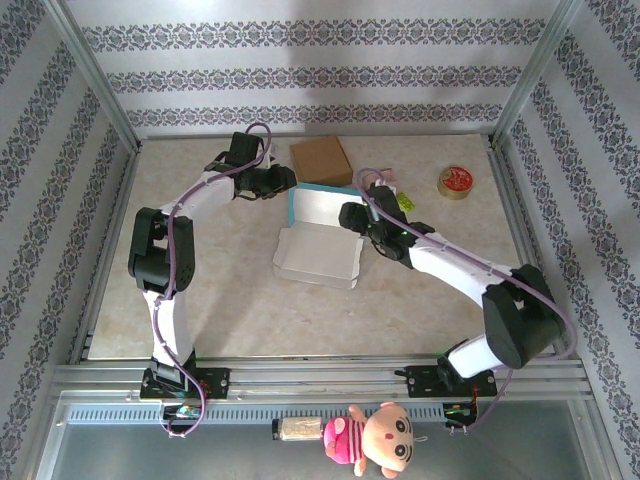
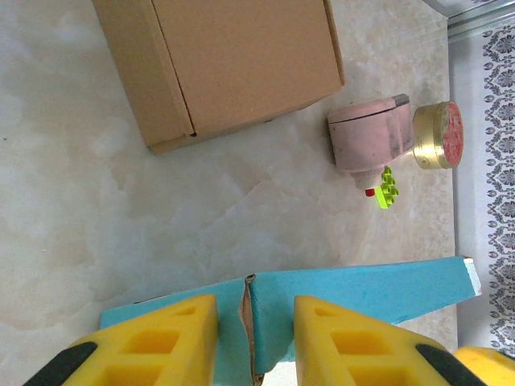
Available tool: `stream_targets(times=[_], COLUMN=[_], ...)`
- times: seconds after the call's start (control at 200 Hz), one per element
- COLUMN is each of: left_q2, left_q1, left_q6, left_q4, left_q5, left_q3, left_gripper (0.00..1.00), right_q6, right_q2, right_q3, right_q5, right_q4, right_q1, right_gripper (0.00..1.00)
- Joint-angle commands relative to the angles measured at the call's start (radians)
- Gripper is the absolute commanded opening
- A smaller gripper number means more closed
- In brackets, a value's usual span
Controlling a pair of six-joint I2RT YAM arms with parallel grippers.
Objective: Fold the paper box
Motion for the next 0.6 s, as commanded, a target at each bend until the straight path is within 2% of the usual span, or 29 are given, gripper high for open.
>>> stream_targets(times=[0.0,0.23,0.35,0.595], left_q2=[-0.017,-0.034,-0.044,-0.048], left_q1=[-0.014,-0.016,-0.018,-0.021], left_q6=[-0.002,-0.004,-0.007,-0.016], left_q4=[-0.008,-0.006,0.000,0.021], left_q5=[0.004,0.001,-0.002,-0.003], left_q3=[-0.021,-0.041,-0.053,-0.070], left_gripper=[0.29,0.29,0.29,0.29], right_q6=[-0.107,-0.201,-0.207,-0.134], right_q2=[0.038,0.225,0.267,0.242], right_q3=[-0.013,0.102,0.123,0.092], right_q5=[0.154,0.251,0.316,0.239], right_q4=[-0.060,-0.049,-0.054,-0.052], right_q1=[-0.011,-0.003,-0.003,0.000], right_gripper=[0.75,0.57,0.46,0.23])
